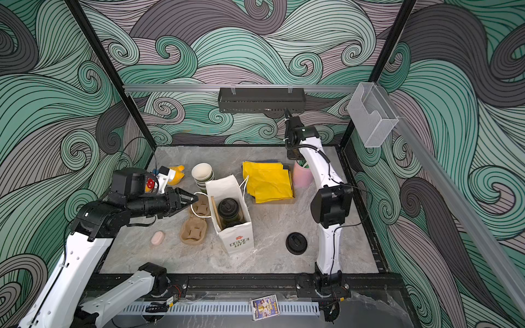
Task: Pack the takeout coffee
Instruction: 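Grasp a green-wrapped straw from the pink cup with the right gripper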
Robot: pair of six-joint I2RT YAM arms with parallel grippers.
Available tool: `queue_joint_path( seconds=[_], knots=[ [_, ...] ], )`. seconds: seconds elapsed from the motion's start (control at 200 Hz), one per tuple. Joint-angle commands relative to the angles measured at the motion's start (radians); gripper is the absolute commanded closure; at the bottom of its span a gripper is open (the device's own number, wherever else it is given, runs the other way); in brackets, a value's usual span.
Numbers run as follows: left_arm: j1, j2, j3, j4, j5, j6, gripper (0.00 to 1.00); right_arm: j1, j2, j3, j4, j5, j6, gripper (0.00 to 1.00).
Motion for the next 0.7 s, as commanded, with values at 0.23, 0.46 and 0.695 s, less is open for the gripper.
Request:
queue_joint_path(
  seconds=[0.23, 0.46, 0.695],
  knots=[
    [0.005, 0.004, 0.008, 0.018, -0.006, 0.025, 0.56, -0.006, -0.126, 0.130, -0.116, 0.013, -0.031, 1.00],
    [0.004, 0.015, 0.011, 0.023, -0.003, 0.033, 0.57, -0.008, -0.144, 0.299, -0.237, -0.008, -0.047, 1.00],
    [0.005, 0.020, 0.014, 0.023, 0.000, 0.036, 0.58, -0.007, -0.193, 0.489, -0.382, -0.079, -0.053, 1.00]
  ],
)
